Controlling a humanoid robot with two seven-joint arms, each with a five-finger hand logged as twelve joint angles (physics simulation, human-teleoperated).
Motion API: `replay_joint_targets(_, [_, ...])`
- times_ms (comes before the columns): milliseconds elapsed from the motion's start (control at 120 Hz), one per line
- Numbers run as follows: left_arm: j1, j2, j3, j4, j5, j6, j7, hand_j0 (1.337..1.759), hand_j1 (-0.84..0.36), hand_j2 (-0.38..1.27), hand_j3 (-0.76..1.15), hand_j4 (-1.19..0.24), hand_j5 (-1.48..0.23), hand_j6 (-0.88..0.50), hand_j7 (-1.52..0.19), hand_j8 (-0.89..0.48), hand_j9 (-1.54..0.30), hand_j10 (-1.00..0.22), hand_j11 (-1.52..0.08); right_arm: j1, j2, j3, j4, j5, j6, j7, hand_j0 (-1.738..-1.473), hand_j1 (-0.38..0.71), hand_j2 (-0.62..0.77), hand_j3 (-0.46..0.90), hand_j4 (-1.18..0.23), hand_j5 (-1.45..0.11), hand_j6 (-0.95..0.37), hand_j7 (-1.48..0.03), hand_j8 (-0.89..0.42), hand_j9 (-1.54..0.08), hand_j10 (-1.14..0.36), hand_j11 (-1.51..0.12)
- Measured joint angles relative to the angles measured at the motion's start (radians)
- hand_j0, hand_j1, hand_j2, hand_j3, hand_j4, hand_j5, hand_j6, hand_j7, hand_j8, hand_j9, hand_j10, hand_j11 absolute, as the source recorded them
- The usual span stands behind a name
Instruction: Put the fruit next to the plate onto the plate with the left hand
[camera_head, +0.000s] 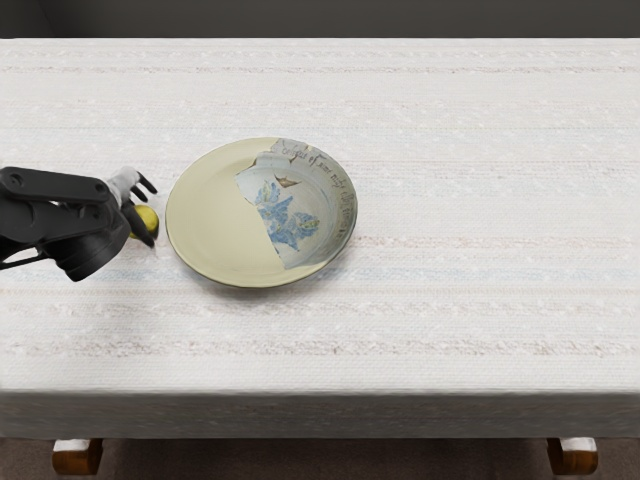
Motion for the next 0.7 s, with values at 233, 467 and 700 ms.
replay_joint_targets(233, [0.007, -0.002, 0.0, -0.001, 0.001, 0.001, 0.0, 1.658, -0.19, 0.09, 0.0, -0.45, -0.6, -0.46, -0.6, -0.46, -0.6, -0.45, -0.6, 0.0, 0.0, 0.0, 0.0, 0.0, 0.0, 0.0, -1.658, -0.3, -0.01, 0.0, -0.04, -0.05, -0.04, -0.05, -0.04, -0.05, -0.04, -0.05])
replay_joint_targets(467, [0.007, -0.002, 0.0, -0.002, 0.001, 0.0, 0.0, 1.657, -0.25, 0.15, 0.0, -0.53, -0.71, -0.47, -0.71, -0.48, -0.71, -0.53, -0.71, 0.0, 0.0, 0.0, 0.0, 0.0, 0.0, 0.0, -1.658, -0.3, -0.01, 0.0, -0.04, -0.05, -0.04, -0.05, -0.04, -0.05, -0.04, -0.05])
replay_joint_targets(700, [0.004, 0.0, 0.002, -0.003, 0.004, -0.001, 0.0, 1.656, -0.3, 0.34, 0.0, -0.64, -0.84, -0.44, -0.84, -0.44, -0.85, -0.64, -0.85, 0.0, 0.0, 0.0, 0.0, 0.0, 0.0, 0.0, -1.658, -0.3, -0.01, 0.0, -0.04, -0.05, -0.04, -0.05, -0.04, -0.05, -0.04, -0.05])
